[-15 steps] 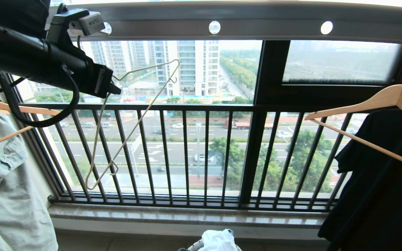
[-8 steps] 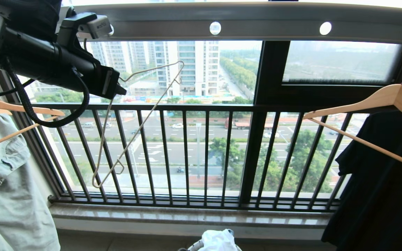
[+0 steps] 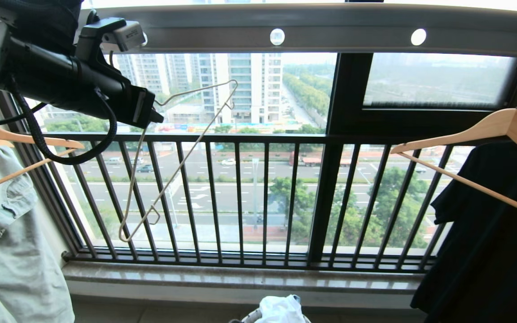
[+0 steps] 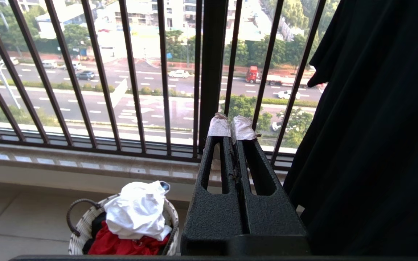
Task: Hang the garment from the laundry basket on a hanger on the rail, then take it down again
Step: Hang the clothes rack on the clothesline
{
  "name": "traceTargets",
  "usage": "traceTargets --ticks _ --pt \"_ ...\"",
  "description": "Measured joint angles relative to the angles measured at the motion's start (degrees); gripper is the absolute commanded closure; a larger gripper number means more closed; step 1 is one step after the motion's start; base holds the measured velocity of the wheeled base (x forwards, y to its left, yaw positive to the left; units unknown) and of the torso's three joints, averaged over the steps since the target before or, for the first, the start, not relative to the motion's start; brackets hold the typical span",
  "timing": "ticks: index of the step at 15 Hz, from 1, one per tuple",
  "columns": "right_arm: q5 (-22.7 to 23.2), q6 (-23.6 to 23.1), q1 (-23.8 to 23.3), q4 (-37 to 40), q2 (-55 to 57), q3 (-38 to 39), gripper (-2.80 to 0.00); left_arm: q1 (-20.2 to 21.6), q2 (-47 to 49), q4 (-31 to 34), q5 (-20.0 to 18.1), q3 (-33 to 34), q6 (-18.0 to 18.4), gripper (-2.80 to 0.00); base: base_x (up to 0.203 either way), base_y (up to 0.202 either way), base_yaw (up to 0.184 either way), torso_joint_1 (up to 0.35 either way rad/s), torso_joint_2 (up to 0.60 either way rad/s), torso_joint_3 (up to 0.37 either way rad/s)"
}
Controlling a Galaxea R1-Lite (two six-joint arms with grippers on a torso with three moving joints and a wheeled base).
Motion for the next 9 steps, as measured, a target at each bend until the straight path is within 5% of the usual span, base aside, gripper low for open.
traceTargets --ticks 3,4,9 --pt "0.02 0.0 0.0 0.0 0.0 0.0 0.0 0.06 -0.07 0.07 -0.01 0.09 0.0 0.0 0.0 0.0 0.0 0.0 0.0 0.0" --pt "0.02 0.0 0.0 -0.02 0.0 0.0 0.0 0.06 -0.09 0.09 -0.01 0.09 -0.02 -2.8 0.0 0.0 0.0 0.0 0.0 0.0" --pt "0.0 0.0 0.0 -0.02 0.0 0.0 0.0 0.06 -0.13 0.52 -0.03 -0.05 0.01 -2.8 0.0 0.0 0.0 0.0 0.0 0.0"
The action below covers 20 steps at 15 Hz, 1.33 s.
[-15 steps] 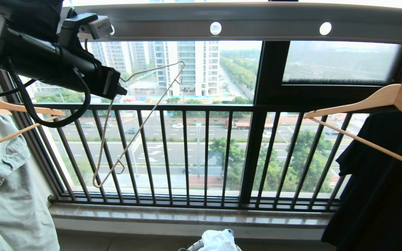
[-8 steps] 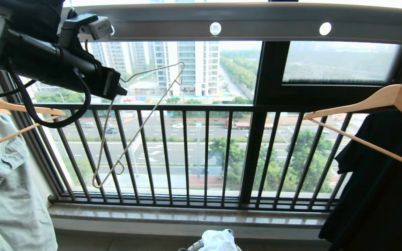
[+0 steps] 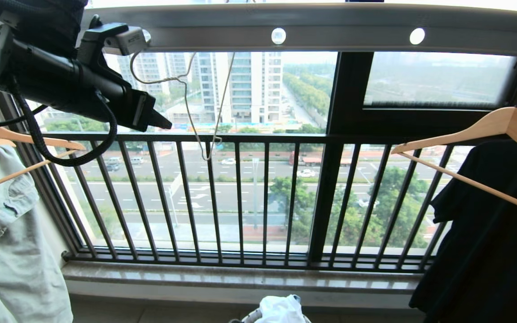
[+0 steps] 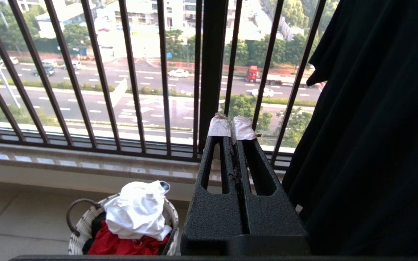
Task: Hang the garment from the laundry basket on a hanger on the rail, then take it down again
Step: Hang the clothes rack on the clothesline
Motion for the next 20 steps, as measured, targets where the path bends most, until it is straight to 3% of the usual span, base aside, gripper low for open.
traceTargets --ticks 16,20 --pt "0.0 0.0 -0.02 0.02 0.0 0.0 0.0 0.02 -3.59 0.02 0.02 0.29 -0.06 -2.8 0.0 0.0 0.0 0.0 0.0 0.0" --pt "0.0 0.0 0.0 0.02 0.0 0.0 0.0 -0.02 -9.61 0.05 -0.06 4.2 -0.09 -2.8 0.0 0.0 0.0 0.0 0.0 0.0"
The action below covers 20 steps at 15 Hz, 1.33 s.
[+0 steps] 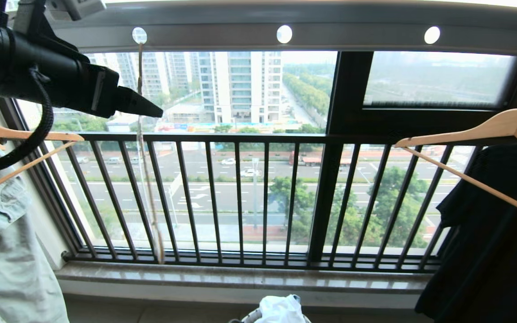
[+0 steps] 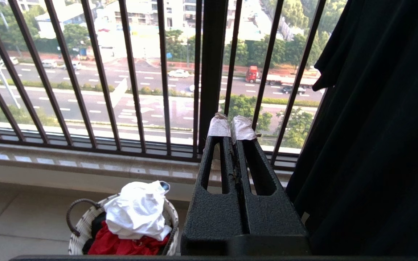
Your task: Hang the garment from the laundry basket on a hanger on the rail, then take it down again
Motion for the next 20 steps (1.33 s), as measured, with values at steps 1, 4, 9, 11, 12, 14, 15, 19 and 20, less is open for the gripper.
traceTargets --ticks 1,4,9,11,12,14,15,19,20 --pt "0.02 0.0 0.0 0.0 0.0 0.0 0.0 0.0 -2.22 0.02 -0.02 1.46 -0.02 -2.8 0.0 0.0 0.0 0.0 0.0 0.0" --pt "0.0 0.0 0.0 -0.02 0.0 0.0 0.0 0.02 -9.76 0.22 -0.06 4.66 0.02 -2.8 0.0 0.0 0.0 0.0 0.0 0.0" --pt "0.02 0.0 0.0 -0.02 0.0 0.0 0.0 0.05 -22.88 5.91 -0.23 10.1 -0.2 -2.8 0.0 0.0 0.0 0.0 0.0 0.0" --pt "0.0 0.0 0.0 0.0 0.0 0.0 0.0 0.05 -28.08 6.42 -0.5 15.23 -0.48 -2.8 0.0 0.0 0.0 0.0 0.0 0.0" --pt "0.0 0.0 0.0 -0.01 0.0 0.0 0.0 0.05 -30.76 6.47 -0.55 17.65 -0.94 -2.8 0.0 0.0 0.0 0.0 0.0 0.0" --pt "0.0 0.0 0.0 -0.02 0.0 0.0 0.0 0.05 -36.35 6.47 -0.59 21.83 -2.63 -2.8 0.0 0.0 0.0 0.0 0.0 0.0" --pt "0.0 0.0 0.0 0.0 0.0 0.0 0.0 0.05 -39.47 6.45 -0.61 23.78 -3.6 -2.8 0.0 0.0 0.0 0.0 0.0 0.0" --pt "-0.01 0.0 0.0 0.0 0.0 0.0 0.0 -0.01 -52.7 6.45 -0.59 31.25 -7.91 -2.8 0.0 0.0 0.0 0.0 0.0 0.0" --pt "0.0 0.0 0.0 -0.01 0.0 0.0 0.0 -0.1 -56.19 6.53 -0.55 33.18 -9.05 -2.8 0.0 0.0 0.0 0.0 0.0 0.0"
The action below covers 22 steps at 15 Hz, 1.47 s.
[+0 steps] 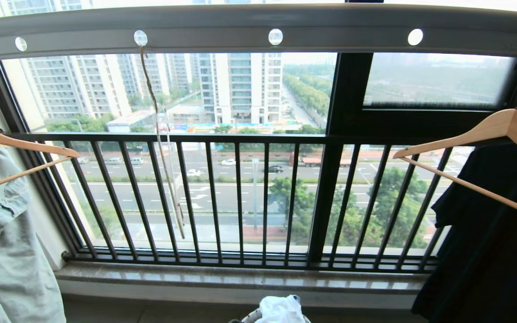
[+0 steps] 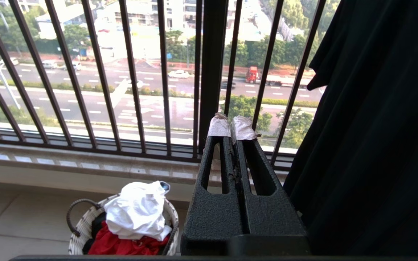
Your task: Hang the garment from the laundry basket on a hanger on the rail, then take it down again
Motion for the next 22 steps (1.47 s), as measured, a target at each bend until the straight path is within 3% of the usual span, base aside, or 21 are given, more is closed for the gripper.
traceTargets --ticks 4,7,9,10,22 --pt "0.0 0.01 0.0 0.0 0.0 0.0 0.0 0.44 -11.9 0.15 1.01 7.26 -2.53 -2.8 0.0 0.0 0.0 0.0 0.0 0.0" --pt "0.0 0.01 0.0 -0.01 0.0 0.0 0.0 2.73 -15.61 -1.04 8.53 8.91 -5.16 -2.8 0.0 0.0 0.0 0.0 0.0 0.0" --pt "0.0 0.01 0.0 -0.01 0.0 0.0 0.0 5.04 -16.23 -2.36 6.26 8.98 -4.74 -2.8 0.0 0.0 0.0 0.0 0.0 0.0" --pt "-0.01 0.01 0.0 0.0 0.0 0.0 0.0 5.93 -16.13 -2.47 4.93 8.61 -4.63 0.0 0.0 0.0 0.0 0.0 0.0 0.0" --pt "-0.01 0.0 0.0 0.01 0.0 0.0 0.0 10.05 -17.03 -0.96 4.29 9.77 -6.59 0.0 0.0 0.0 0.0 0.0 0.0 0.0"
